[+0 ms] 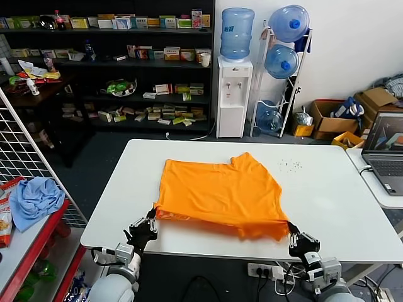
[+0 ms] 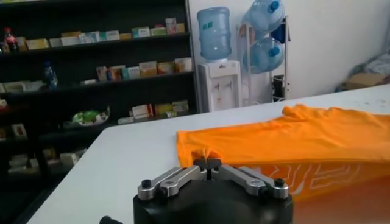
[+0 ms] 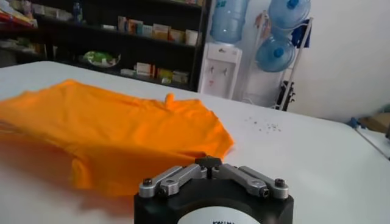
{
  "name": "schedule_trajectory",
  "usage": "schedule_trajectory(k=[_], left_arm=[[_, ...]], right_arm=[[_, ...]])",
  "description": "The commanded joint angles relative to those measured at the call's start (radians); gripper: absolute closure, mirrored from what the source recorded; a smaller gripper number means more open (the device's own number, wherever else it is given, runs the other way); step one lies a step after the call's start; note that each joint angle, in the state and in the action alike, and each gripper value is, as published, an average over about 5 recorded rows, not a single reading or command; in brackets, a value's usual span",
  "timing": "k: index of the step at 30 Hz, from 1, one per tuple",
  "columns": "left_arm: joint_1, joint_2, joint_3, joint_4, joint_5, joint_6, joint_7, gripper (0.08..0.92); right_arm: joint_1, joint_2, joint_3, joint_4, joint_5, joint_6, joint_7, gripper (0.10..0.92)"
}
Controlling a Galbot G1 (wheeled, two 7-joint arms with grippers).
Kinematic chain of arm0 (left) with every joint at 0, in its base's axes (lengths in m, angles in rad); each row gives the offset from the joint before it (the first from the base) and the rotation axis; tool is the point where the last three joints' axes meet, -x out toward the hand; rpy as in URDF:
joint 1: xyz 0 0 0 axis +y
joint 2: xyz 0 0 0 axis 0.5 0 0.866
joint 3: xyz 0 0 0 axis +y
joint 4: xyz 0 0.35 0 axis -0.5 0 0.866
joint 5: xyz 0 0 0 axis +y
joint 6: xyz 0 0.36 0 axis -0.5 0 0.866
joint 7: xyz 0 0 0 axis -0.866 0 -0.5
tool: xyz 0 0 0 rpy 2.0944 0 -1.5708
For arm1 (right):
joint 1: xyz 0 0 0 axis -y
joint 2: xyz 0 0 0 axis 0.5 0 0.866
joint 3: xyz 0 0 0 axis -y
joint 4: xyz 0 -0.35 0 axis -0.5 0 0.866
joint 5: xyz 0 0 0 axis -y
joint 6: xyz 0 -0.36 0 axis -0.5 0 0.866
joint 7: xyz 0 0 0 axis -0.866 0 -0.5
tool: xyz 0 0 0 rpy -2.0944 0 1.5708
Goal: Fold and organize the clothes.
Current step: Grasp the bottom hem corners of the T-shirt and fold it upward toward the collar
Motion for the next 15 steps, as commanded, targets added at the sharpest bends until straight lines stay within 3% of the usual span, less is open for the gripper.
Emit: schedule_trajectory(k=[1, 15], left_arm=[[-0.118, -0.004, 0.036, 0.131, -0.003, -0.014, 0.000, 0.904], [-0.170, -0.001, 0.092, 0.210, 0.001, -0.033, 0.005, 0.904]], right_arm=[[0.173, -0.026, -0.048, -0.135, 0.011, 0.011, -0.005, 0.902], [0.351, -0.086, -0.165, -0.304, 0.066, 0.005, -0.022, 0.901]])
